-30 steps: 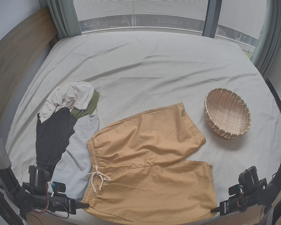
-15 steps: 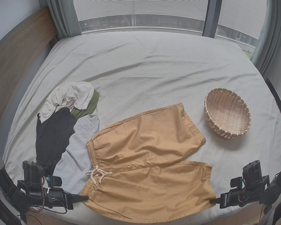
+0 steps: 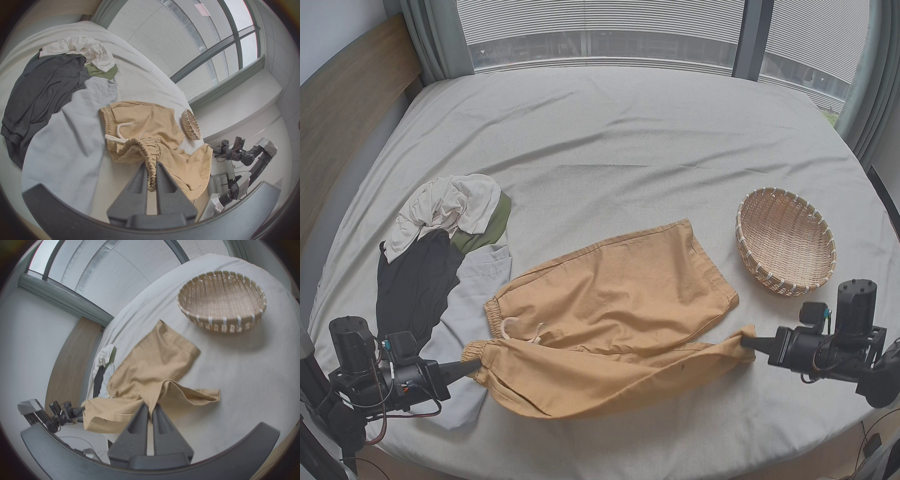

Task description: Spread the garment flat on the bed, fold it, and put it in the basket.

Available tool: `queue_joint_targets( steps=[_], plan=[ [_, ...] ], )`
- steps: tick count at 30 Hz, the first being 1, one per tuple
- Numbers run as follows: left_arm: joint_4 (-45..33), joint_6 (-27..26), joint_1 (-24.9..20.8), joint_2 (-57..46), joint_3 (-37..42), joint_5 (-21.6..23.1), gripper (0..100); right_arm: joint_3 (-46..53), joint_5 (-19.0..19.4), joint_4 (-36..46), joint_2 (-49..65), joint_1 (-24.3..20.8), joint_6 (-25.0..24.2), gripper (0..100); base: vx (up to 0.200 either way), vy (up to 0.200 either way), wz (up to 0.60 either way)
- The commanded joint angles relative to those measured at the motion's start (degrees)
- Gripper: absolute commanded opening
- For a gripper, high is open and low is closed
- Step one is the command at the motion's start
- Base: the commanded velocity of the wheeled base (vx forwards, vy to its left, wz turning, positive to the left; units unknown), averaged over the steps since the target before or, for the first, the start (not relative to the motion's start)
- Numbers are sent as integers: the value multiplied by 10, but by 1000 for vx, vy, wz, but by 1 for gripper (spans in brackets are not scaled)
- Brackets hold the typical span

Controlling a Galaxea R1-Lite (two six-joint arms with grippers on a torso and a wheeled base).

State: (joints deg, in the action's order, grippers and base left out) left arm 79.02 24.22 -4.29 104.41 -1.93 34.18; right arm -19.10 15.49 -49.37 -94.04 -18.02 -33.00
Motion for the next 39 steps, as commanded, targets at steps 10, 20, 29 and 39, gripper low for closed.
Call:
queue_joint_targets(
  steps=[10, 20, 29, 39],
  plan=[
    [98, 73, -3, 124, -46, -52, 0, -203, 1, 66, -69, 33, -7, 0, 0, 0, 0],
    [98, 120, -5, 114, -73, -60, 0, -284, 1, 98, -118, 35, -7, 0, 0, 0, 0],
    [96, 189, -17, 66, -77, -63, 0, -313, 1, 106, -125, 34, -7, 0, 0, 0, 0],
    [8, 200, -25, -1, -63, -64, 0, -312, 2, 111, -124, 36, -5, 0, 0, 0, 0]
  ],
)
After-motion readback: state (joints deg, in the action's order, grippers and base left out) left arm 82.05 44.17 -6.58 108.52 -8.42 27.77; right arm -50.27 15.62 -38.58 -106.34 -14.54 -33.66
